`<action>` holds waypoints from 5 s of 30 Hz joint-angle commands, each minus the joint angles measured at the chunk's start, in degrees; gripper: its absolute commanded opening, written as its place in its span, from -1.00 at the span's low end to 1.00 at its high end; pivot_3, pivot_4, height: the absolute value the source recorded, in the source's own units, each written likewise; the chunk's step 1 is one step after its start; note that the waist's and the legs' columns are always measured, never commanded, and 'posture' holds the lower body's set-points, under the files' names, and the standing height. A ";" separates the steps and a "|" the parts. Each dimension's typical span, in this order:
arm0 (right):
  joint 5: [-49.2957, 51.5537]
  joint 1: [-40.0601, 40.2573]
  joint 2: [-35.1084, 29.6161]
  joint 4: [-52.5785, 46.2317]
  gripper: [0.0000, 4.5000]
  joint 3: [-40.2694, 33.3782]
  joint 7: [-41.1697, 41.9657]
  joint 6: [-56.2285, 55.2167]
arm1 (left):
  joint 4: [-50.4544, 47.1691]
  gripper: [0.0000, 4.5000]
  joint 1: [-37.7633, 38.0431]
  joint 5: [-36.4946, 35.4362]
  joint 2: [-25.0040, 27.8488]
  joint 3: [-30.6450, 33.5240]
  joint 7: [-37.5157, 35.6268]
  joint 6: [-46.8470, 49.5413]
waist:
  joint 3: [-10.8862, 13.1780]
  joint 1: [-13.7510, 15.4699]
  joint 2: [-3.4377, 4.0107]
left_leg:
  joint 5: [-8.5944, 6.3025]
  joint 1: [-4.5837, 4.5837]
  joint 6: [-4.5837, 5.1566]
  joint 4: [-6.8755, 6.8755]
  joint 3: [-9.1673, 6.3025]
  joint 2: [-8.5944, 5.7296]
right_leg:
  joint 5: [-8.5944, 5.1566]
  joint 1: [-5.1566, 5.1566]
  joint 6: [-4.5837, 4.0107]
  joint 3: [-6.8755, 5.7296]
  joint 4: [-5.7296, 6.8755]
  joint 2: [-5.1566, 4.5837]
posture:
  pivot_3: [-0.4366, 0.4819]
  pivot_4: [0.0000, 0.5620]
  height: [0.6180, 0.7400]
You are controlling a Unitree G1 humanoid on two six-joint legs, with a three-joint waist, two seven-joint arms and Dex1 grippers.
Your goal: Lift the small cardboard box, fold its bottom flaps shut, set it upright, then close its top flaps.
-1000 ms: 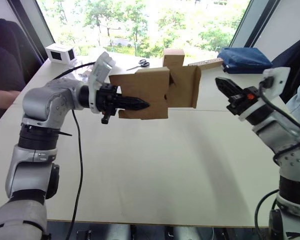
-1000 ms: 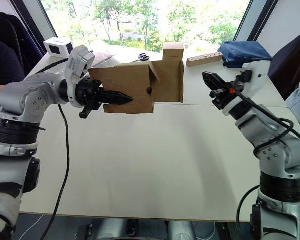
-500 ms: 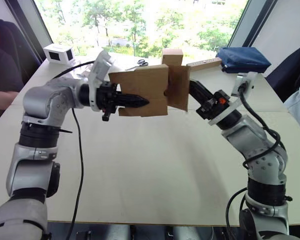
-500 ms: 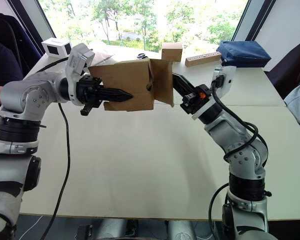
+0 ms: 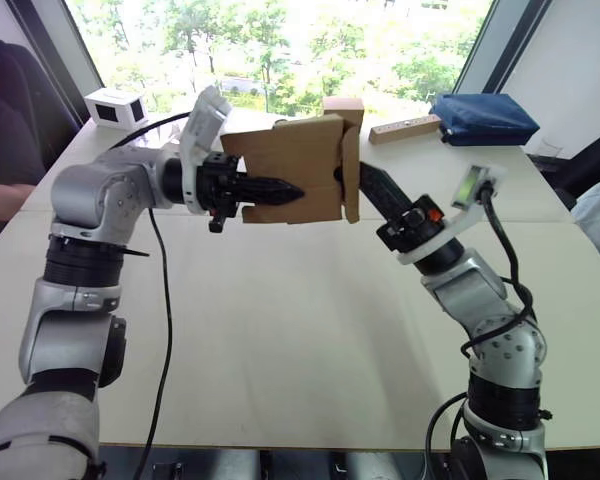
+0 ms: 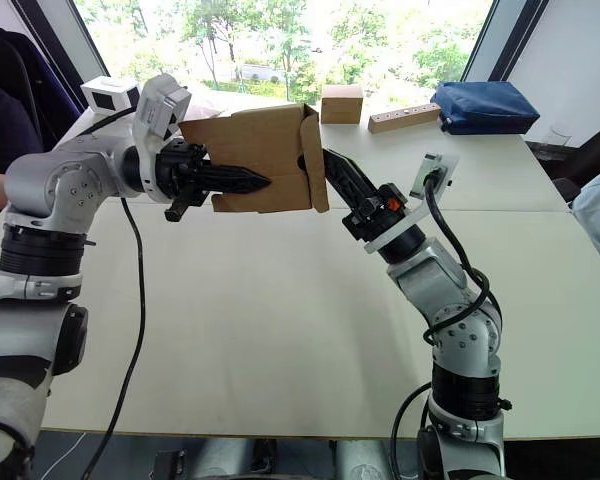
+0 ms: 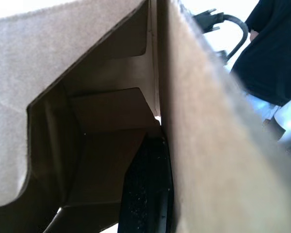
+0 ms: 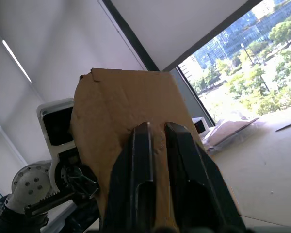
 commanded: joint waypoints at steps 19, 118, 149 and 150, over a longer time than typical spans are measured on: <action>5.19 3.06 6.08 -4.10 0.05 1.61 -3.70 -3.47 | -2.50 -1.00 0.05 -2.50 0.16 2.97 1.33 1.79 | 0.00 -0.02 0.00 | 0.01 0.00 -0.02 0.00 -0.01 0.00 | 0.00 0.00 0.00 0.00 0.03 0.00 | -0.05 -0.47 1.00; 14.70 3.73 5.98 -1.35 0.26 -0.89 -3.87 -7.99 | -0.36 -1.00 -0.48 -0.43 0.13 2.42 -0.10 1.01 | 0.01 -0.03 0.01 | 0.01 0.00 -0.01 0.00 -0.01 0.01 | 0.00 -0.01 0.00 0.00 0.03 -0.01 | -0.05 -0.47 1.00; -1.15 2.28 7.43 0.66 -0.44 5.78 -1.18 -9.27 | -0.75 -1.00 -0.28 -0.88 0.05 2.69 0.43 1.44 | 0.01 -0.04 0.01 | 0.01 0.00 -0.01 0.00 -0.01 0.00 | 0.00 -0.01 0.00 0.00 0.03 0.00 | -0.05 -0.47 1.00; -1.38 2.25 7.56 0.72 -0.44 5.76 -1.13 -9.32 | -0.75 -1.00 -0.28 -0.89 0.05 2.70 0.43 1.44 | 0.01 -0.04 0.01 | 0.01 0.00 -0.01 0.00 -0.01 0.00 | 0.00 -0.01 0.00 0.00 0.03 0.00 | -0.05 -0.47 1.00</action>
